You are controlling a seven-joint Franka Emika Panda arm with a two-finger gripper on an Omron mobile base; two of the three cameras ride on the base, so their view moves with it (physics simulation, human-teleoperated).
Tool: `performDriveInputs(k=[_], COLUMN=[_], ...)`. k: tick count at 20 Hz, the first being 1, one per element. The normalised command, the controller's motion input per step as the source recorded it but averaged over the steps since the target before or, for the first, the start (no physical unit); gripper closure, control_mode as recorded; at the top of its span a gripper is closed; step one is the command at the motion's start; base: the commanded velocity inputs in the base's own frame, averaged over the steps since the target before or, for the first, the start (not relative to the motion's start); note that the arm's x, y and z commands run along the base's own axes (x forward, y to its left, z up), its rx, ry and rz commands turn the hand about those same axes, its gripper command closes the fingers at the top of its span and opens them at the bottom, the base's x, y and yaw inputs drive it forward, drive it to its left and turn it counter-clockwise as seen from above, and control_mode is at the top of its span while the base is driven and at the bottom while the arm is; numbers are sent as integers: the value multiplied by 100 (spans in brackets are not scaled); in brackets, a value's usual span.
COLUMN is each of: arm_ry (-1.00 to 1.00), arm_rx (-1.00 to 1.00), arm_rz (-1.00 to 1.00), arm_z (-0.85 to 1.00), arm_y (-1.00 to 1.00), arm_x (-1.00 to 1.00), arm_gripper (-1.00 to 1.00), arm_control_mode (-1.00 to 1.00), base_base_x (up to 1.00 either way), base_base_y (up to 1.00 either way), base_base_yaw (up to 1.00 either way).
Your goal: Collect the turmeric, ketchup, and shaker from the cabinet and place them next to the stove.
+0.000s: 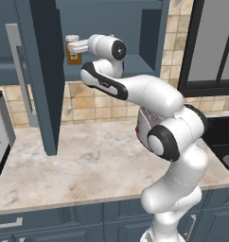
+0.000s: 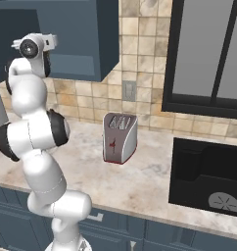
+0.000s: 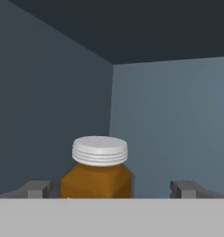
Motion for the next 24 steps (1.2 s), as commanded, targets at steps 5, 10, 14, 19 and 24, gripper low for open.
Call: performDriveInputs(k=[5,10,14,19,24], arm_ry=[-1,0,0,0,0], arm_rx=[0,0,0,0,0], arm_rz=[0,0,0,0,0], arm_z=[0,0,0,0,0], arm_y=[13,1,14,19,10], arm_x=[14,2,7,14,19], arm_gripper=[-100,-100,-100,-100,-100], arm_control_mode=[-100,-100,-100,-100,-100], base_base_x=[0,0,0,0,0], base_base_y=[0,0,0,0,0], base_base_yaw=[0,0,0,0,0])
